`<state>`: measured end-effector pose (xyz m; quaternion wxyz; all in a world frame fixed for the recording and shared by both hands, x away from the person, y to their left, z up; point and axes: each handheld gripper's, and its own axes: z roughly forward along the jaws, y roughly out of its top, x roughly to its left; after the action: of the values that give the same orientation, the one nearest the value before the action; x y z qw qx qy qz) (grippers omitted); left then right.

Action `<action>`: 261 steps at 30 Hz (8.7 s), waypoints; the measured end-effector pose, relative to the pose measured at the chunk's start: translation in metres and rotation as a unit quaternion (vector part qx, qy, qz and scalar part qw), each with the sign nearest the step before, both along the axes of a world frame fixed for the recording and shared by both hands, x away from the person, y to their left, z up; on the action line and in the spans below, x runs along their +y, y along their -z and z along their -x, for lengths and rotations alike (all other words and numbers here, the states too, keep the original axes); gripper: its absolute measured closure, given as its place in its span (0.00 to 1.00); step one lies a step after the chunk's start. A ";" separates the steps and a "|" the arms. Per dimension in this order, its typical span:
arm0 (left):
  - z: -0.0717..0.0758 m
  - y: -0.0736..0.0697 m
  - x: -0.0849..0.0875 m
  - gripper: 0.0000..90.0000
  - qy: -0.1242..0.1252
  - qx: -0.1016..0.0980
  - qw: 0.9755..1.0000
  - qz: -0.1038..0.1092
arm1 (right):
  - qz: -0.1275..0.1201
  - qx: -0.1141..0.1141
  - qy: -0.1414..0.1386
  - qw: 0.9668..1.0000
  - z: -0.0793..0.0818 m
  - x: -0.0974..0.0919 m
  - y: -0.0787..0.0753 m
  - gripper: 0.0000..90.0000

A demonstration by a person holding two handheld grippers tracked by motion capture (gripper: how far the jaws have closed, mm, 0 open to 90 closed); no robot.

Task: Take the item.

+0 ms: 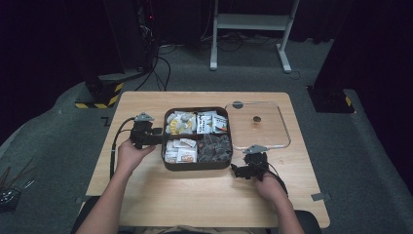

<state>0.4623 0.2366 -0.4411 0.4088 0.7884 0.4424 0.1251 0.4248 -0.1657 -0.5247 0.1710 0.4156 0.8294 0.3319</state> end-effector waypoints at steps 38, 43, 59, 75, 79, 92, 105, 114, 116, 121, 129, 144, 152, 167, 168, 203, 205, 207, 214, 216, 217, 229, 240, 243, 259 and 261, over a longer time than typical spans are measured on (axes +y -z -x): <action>-0.016 0.042 -0.044 0.65 0.101 0.027 0.992 -0.068 | 0.000 0.001 0.002 1.000 0.004 -0.001 0.000 0.09; -0.017 0.041 -0.043 0.67 0.102 0.028 0.992 -0.061 | -0.001 0.001 0.001 1.000 0.003 0.000 0.000 0.09; -0.024 0.036 -0.045 0.95 0.086 0.034 0.992 -0.083 | -0.001 0.001 0.000 1.000 0.003 0.000 0.000 0.09; -0.023 0.024 -0.034 0.98 0.082 0.041 0.995 -0.048 | -0.001 0.001 0.000 1.000 0.003 0.000 0.000 0.09; -0.021 0.020 -0.031 0.98 0.081 0.039 0.995 -0.040 | -0.001 0.001 0.000 1.000 0.003 0.000 0.000 0.09; -0.015 0.010 -0.023 0.98 0.078 0.034 0.996 -0.016 | 0.000 0.000 -0.002 1.000 0.002 0.000 0.000 0.09; -0.014 0.003 -0.004 0.98 0.061 0.032 0.998 0.003 | -0.001 0.002 -0.001 1.000 0.001 0.001 0.000 0.09; -0.012 -0.002 0.011 0.98 0.045 0.027 0.999 0.014 | -0.001 0.001 -0.002 1.000 0.001 0.001 0.000 0.09; -0.011 -0.003 0.015 0.98 0.041 0.026 0.999 0.014 | 0.000 0.001 -0.003 1.000 0.001 0.001 0.000 0.09; -0.009 -0.004 0.026 0.98 0.035 0.028 0.999 0.017 | -0.001 0.001 -0.004 1.000 0.000 0.002 0.000 0.09; -0.008 -0.006 0.041 0.98 0.018 0.024 0.999 0.019 | -0.001 0.001 -0.004 1.000 0.000 0.002 0.000 0.09; -0.012 -0.002 0.072 0.98 -0.018 0.032 0.999 0.025 | 0.000 0.001 -0.004 1.000 0.000 0.002 0.000 0.09; -0.014 0.004 0.086 0.98 -0.035 0.042 0.998 0.027 | 0.000 0.001 -0.004 1.000 0.000 0.002 0.000 0.09; -0.028 0.035 0.094 0.98 -0.061 0.095 0.994 0.007 | -0.001 0.001 -0.004 1.000 0.000 0.002 0.000 0.09; -0.029 0.037 0.093 0.98 -0.060 0.097 0.993 0.001 | 0.000 0.001 -0.004 1.000 0.000 0.002 0.000 0.09; -0.029 0.052 0.083 0.66 -0.027 0.090 0.996 -0.010 | 0.000 0.001 -0.004 1.000 0.000 0.002 0.000 0.09; -0.028 0.051 0.084 0.65 -0.029 0.085 0.996 -0.012 | 0.000 0.001 -0.004 1.000 0.000 0.002 0.000 0.09; -0.027 0.050 0.086 0.62 -0.032 0.077 0.996 -0.014 | 0.000 0.001 -0.004 1.000 0.000 0.002 0.000 0.09; -0.022 0.050 0.099 0.59 -0.053 0.048 0.997 -0.015 | 0.000 0.001 -0.004 1.000 0.000 0.002 0.000 0.09; -0.020 0.051 0.102 0.58 -0.061 0.042 0.997 -0.016 | 0.000 0.001 -0.004 1.000 0.000 0.002 0.000 0.09; -0.020 0.051 0.103 0.57 -0.062 0.042 0.997 -0.016 | 0.000 0.001 -0.004 1.000 0.000 0.002 0.000 0.09; -0.012 0.060 0.120 0.51 -0.119 0.032 0.992 -0.026 | -0.001 0.002 -0.004 1.000 -0.001 0.003 0.000 0.09; -0.008 0.068 0.133 0.47 -0.139 0.028 0.989 -0.044 | -0.001 0.001 -0.006 1.000 -0.002 0.003 0.000 0.09; -0.008 0.071 0.135 0.47 -0.144 0.032 0.988 -0.048 | -0.001 0.002 -0.006 1.000 -0.002 0.003 0.000 0.09; -0.003 0.087 0.141 0.30 -0.143 -0.025 0.987 -0.072 | -0.001 0.001 -0.007 1.000 -0.002 0.003 0.000 0.09; -0.003 0.087 0.141 0.30 -0.145 -0.025 0.986 -0.072 | -0.001 0.002 -0.007 1.000 -0.002 0.003 0.000 0.09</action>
<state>0.4655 0.3771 -0.5283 0.3394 0.7399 0.5315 0.2342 0.4268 -0.1630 -0.5247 0.1670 0.4107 0.8320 0.3335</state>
